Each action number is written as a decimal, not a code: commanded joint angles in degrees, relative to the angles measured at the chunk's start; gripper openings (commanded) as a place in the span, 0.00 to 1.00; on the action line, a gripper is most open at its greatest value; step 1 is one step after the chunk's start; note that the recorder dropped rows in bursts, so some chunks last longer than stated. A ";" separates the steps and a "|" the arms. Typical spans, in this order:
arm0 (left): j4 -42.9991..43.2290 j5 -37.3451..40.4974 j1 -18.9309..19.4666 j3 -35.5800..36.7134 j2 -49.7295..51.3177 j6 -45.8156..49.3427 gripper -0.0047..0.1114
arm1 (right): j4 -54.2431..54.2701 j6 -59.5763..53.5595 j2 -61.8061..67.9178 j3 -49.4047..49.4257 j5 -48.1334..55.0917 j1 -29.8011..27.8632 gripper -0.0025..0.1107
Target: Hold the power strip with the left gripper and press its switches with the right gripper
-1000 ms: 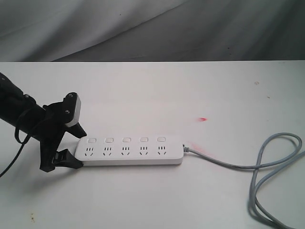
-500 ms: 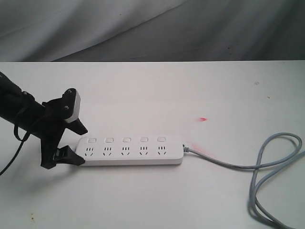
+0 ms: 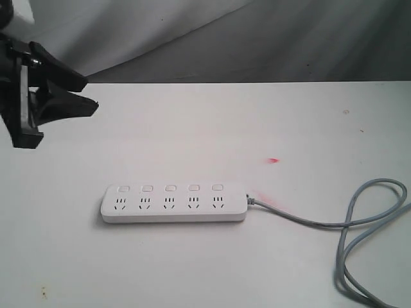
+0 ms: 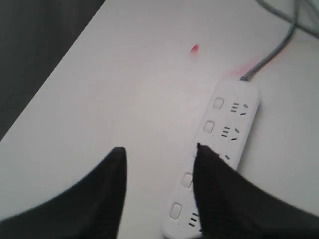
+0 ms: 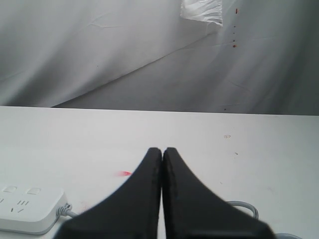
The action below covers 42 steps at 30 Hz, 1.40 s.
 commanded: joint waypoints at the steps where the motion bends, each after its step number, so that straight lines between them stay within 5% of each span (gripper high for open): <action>1: -0.67 8.65 -0.32 -0.16 -7.56 -1.32 0.11 | -0.68 0.30 -0.30 0.19 0.34 -0.47 0.02; 2: -0.67 10.34 -0.32 -0.16 -9.38 -1.32 0.04 | -0.68 0.30 -0.30 0.19 0.34 -0.47 0.02; 12: -0.32 10.16 -0.32 -0.16 -17.28 -8.58 0.04 | -0.68 0.30 -0.30 0.19 0.34 -0.47 0.02; 15: -0.70 4.12 -0.32 -0.16 -17.50 -8.96 0.04 | -0.68 0.30 -0.30 0.19 0.34 -0.47 0.02; 19: 0.29 -10.67 -4.70 0.98 -20.26 -22.48 0.04 | -0.68 0.30 -0.30 0.19 0.34 -0.47 0.02; 21: 0.29 -27.57 -9.31 5.16 -26.35 -23.70 0.04 | -0.68 0.30 -0.30 0.19 0.34 -0.47 0.02; 26: 0.19 -41.78 -11.69 15.39 -39.56 -23.70 0.04 | -0.68 0.30 -0.30 0.19 0.34 -0.47 0.02; 30: -0.41 -47.27 -11.08 25.58 -49.73 -25.71 0.04 | -0.68 0.30 -0.30 0.19 0.34 -0.47 0.02; 42: -0.41 -48.45 -11.01 41.08 -57.67 -37.49 0.04 | -0.68 0.30 -0.30 0.19 0.34 -0.47 0.02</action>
